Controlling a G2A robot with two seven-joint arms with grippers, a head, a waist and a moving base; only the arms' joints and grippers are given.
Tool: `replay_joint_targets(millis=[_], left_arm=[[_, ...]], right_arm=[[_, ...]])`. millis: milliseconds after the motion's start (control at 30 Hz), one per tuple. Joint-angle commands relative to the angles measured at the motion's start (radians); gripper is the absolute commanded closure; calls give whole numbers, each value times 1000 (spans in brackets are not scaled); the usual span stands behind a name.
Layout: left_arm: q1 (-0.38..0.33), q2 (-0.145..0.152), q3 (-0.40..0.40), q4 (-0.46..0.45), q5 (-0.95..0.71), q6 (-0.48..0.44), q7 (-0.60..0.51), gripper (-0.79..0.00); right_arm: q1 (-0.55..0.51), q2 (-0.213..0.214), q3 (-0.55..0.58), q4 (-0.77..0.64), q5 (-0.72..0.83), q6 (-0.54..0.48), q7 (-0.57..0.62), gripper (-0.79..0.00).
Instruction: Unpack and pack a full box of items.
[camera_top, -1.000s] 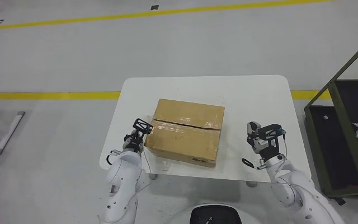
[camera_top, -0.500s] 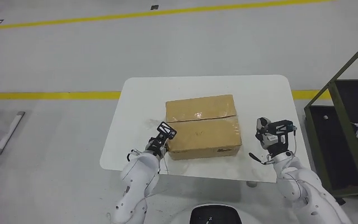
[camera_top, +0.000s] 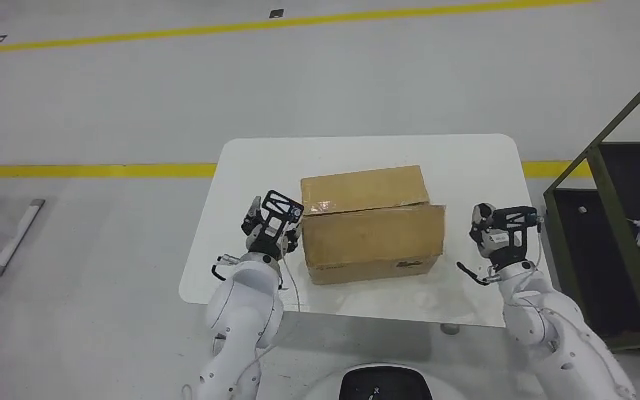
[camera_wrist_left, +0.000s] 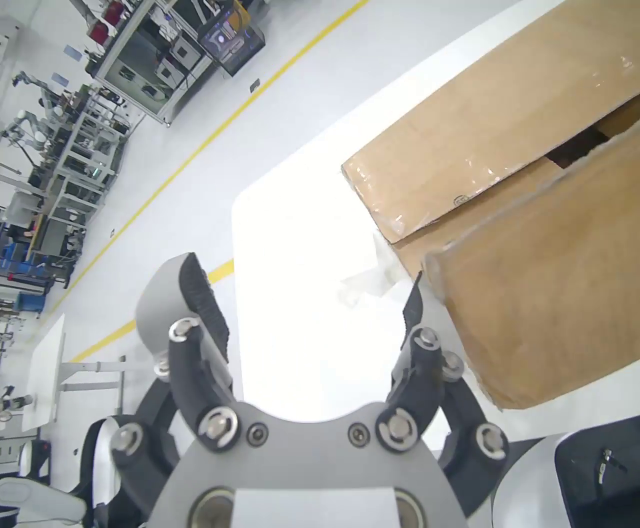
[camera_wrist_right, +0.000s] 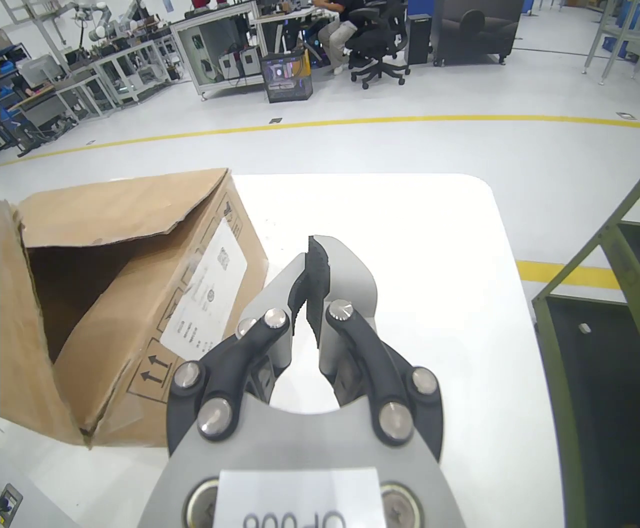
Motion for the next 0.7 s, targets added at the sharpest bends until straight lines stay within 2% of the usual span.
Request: replay_joint_targets(millis=[0,167,367,533,667], left_arm=[[-30,-4,23,4,-9,2,14,-785],[-94,-14,76,35,-1,22,8,-785],[-108,-19,88,38,1,29,8,-785],[-142,-25,118,53,-55,-31,12,-785],[-187,-35,172,90,-113,-73,23,-785]], right_arm=[[18,-3,-35,32,-9,-23,5,0],[30,-12,-100,70,-23,-46,-4,0],[-5,-11,-119,46,-29,-91,2,0],[-44,-4,-94,6,-29,-119,13,0],[-67,1,-43,-42,-21,-86,2,0]])
